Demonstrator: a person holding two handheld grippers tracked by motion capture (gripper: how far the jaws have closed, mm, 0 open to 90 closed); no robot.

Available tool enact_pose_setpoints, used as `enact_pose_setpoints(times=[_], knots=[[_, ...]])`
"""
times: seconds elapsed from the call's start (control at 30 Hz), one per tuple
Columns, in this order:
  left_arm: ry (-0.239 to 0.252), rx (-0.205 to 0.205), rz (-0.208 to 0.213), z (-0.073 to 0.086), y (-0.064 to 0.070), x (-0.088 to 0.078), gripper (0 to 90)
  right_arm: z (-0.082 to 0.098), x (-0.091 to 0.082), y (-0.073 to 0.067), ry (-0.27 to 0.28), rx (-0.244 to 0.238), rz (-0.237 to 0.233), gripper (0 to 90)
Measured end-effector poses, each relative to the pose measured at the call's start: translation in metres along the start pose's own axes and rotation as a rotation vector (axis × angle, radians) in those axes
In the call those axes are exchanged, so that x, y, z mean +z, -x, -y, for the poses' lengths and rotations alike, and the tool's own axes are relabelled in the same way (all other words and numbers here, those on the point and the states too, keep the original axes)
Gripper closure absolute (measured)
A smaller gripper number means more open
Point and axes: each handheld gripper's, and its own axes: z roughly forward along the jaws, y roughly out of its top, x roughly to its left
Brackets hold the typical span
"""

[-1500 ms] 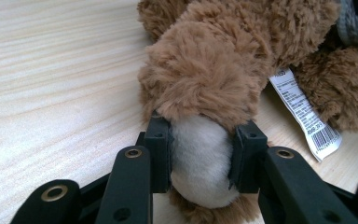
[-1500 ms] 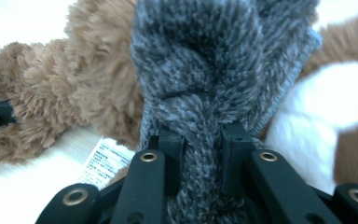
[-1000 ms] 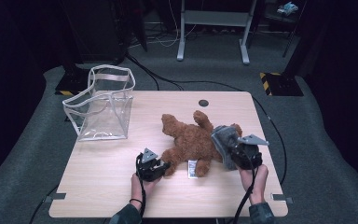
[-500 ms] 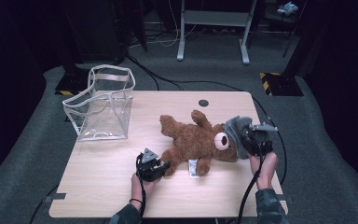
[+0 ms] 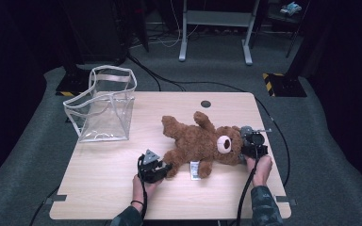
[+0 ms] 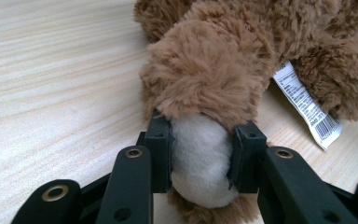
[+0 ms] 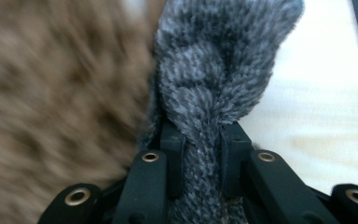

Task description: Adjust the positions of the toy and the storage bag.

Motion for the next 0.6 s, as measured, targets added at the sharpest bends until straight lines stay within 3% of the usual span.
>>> enact_pose_setpoints(times=[0.1,0.17,0.23,0.3,0.4,0.47,0.57,0.6], knots=[[-0.001,0.001,-0.001,0.0,0.0,0.0,66.0,0.001,-0.016,-0.003,0.021,-0.037,0.011,75.7],[0.0,0.0,-0.002,0.0,0.0,0.0,66.0,-0.006,-0.04,-0.003,0.103,-0.035,0.006,75.7],[0.001,0.004,-0.002,0.0,0.0,0.0,66.0,-0.014,-0.064,-0.008,0.18,-0.069,-0.015,75.7],[0.001,0.005,-0.005,0.0,0.001,0.0,66.0,-0.018,-0.073,-0.017,0.209,-0.097,-0.038,75.8],[0.002,0.01,-0.004,0.0,0.001,0.0,66.0,-0.009,-0.049,-0.024,0.147,-0.086,-0.038,76.0],[0.002,0.009,-0.004,0.0,0.001,0.0,66.0,0.003,-0.03,-0.021,0.11,-0.068,-0.008,76.1],[0.002,0.002,-0.005,0.0,0.001,0.0,66.0,0.018,-0.023,-0.011,0.046,-0.056,-0.007,75.8],[0.002,0.001,-0.005,0.0,0.001,0.0,65.9,0.022,-0.026,-0.009,0.053,-0.053,-0.008,75.7]])
